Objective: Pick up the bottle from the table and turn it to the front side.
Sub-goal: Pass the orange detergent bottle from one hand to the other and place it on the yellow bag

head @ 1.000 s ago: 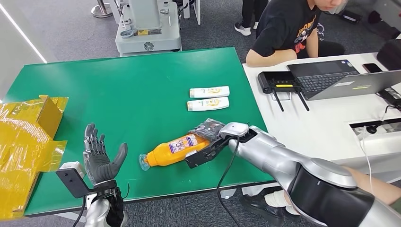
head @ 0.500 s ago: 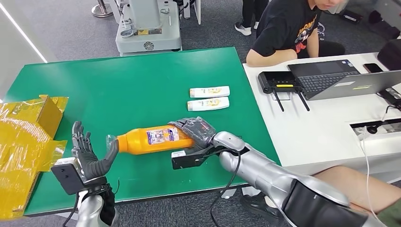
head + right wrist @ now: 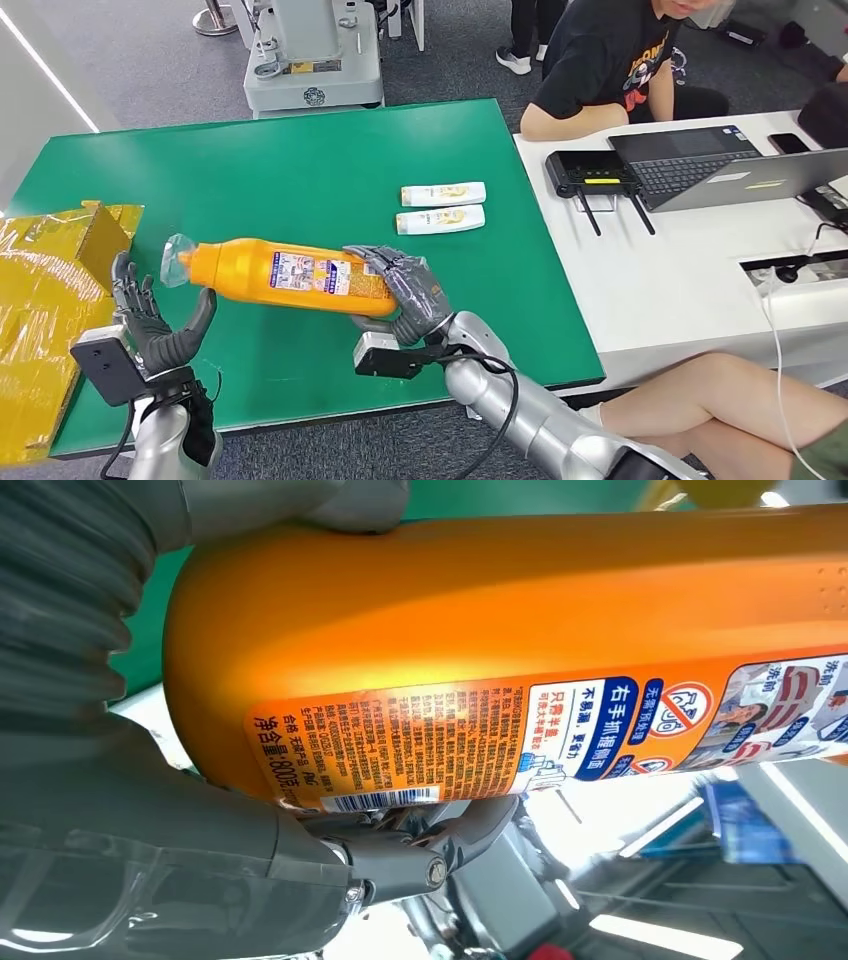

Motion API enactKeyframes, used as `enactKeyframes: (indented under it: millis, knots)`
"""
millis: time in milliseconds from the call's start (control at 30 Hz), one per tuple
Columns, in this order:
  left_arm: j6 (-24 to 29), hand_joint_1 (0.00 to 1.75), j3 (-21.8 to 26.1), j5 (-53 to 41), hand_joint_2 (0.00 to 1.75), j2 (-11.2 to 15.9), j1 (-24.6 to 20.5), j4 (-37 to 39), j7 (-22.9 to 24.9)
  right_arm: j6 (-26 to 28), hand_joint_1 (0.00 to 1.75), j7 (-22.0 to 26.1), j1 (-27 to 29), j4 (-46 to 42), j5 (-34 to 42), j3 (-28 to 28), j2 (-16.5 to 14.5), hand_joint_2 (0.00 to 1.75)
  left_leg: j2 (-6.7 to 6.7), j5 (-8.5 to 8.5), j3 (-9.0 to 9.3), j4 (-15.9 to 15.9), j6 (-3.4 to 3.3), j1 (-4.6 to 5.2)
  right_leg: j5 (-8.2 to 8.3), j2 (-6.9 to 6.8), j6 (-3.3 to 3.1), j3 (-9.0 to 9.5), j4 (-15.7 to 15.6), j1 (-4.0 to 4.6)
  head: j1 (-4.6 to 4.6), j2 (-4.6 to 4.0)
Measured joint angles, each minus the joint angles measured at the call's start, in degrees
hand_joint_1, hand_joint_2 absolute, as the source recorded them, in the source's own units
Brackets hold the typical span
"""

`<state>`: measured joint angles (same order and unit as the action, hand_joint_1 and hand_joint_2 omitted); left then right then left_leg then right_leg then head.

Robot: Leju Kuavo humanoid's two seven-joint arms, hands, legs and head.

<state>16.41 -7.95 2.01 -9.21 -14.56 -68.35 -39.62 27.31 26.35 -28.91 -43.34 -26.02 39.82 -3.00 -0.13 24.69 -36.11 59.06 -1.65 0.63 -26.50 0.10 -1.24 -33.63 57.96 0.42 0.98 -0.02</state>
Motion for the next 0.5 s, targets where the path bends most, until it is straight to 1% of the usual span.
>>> enactKeyframes:
  millis: [200,400,500]
  knots:
    - [0.5,0.0,0.0,0.0,1.75,0.3,0.0,0.8,0.0,-1.1,1.75,0.4,2.2,-4.0,-0.1,-2.8,-2.1,1.75,-0.01,-0.01,0.0,0.0,0.0,0.0,0.0,-0.01,-0.01,0.0,0.0,0.0,0.01,0.0]
    - [1.0,0.0,0.0,0.1,1.75,0.4,0.3,0.9,0.4,-2.3,1.75,0.2,3.0,-5.9,-1.0,-4.1,-3.0,1.75,-0.01,-0.01,0.0,0.0,0.0,0.0,0.0,-0.01,-0.01,0.0,0.0,0.0,0.01,0.0]
    - [-0.1,0.0,0.0,-0.1,1.75,0.3,0.3,0.9,1.9,-2.2,1.75,0.6,3.4,-7.0,-1.2,-5.0,-3.4,1.75,-0.01,-0.01,-0.01,0.0,0.0,0.0,0.0,-0.01,-0.01,-0.01,0.0,-0.01,0.0,0.0]
